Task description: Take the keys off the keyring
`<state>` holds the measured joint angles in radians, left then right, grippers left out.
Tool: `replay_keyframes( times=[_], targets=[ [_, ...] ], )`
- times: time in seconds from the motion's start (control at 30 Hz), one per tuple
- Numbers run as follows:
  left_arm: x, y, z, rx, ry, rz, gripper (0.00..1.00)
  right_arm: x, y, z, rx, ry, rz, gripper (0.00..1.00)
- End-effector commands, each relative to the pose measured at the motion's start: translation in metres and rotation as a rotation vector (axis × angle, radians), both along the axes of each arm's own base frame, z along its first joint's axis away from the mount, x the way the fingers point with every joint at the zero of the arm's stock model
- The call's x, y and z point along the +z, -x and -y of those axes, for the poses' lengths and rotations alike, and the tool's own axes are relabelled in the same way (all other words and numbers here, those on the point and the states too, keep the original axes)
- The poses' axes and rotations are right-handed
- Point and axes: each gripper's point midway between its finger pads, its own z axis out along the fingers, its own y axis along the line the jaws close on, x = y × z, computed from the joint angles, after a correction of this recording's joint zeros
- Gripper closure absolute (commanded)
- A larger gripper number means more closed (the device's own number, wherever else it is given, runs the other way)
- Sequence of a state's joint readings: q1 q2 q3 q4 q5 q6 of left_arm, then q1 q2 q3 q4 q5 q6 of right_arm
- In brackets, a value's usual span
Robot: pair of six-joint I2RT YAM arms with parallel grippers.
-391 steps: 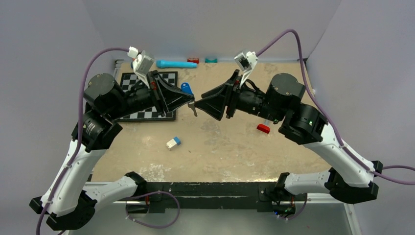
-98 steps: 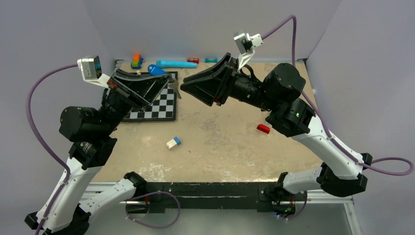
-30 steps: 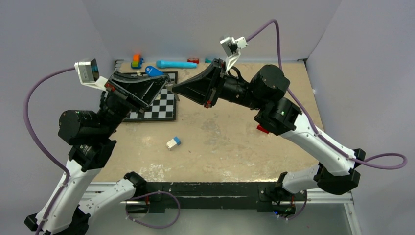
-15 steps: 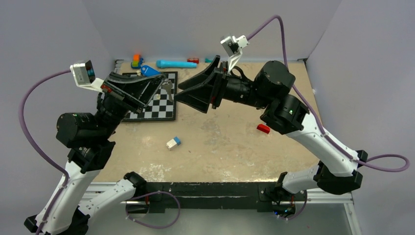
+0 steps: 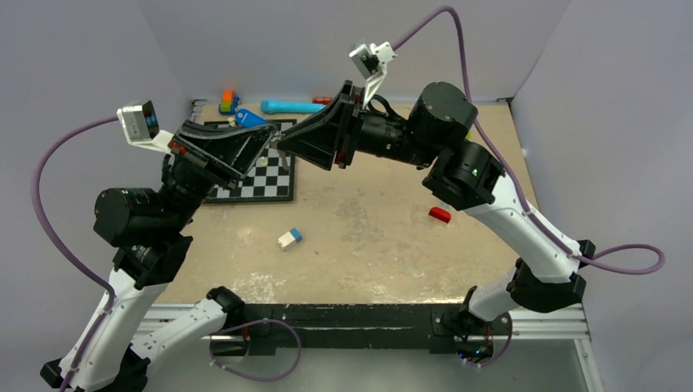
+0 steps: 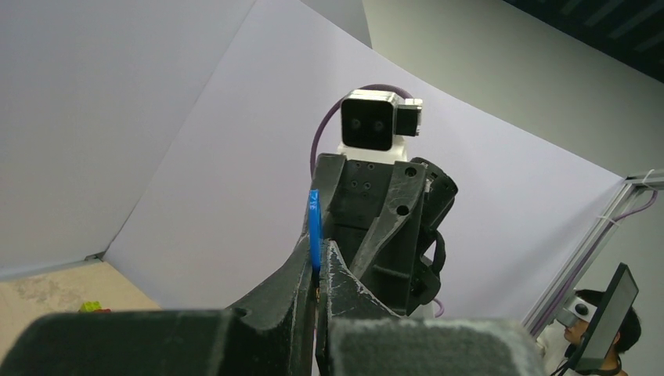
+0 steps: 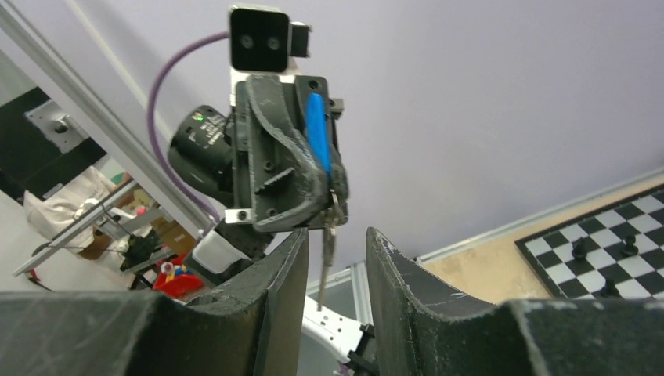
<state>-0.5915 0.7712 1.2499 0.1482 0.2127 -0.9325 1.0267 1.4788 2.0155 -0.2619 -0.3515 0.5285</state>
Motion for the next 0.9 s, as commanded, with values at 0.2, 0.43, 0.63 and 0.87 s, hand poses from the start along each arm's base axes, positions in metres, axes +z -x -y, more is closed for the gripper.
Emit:
replay_keyframes(
  times=[0.2, 0.43, 0.63, 0.87],
  targets=[
    [0.0126, 0.0139, -0.0056, -0.021, 0.027, 0.04, 1.0, 0.0143, -0.0026, 0.0052, -0.03, -0.023, 0.029, 0.65],
    [0.0129, 0.0143, -0.0065, -0.016, 0.025, 0.041, 1.0, 0.0168, 0.0018, 0.0051, -0.007, -0.038, 0.039, 0.67],
    [0.0135, 0.014, -0.0046, -0.024, 0.021, 0.043, 1.0, 0.019, 0.0042, 0.0047, 0.006, -0.051, 0.048, 0.73],
    [0.0137, 0.0135, -0.0023, -0.031, 0.014, 0.044, 1.0, 0.0215, 0.0052, 0.0017, 0.022, -0.056, 0.052, 0.78]
  ],
)
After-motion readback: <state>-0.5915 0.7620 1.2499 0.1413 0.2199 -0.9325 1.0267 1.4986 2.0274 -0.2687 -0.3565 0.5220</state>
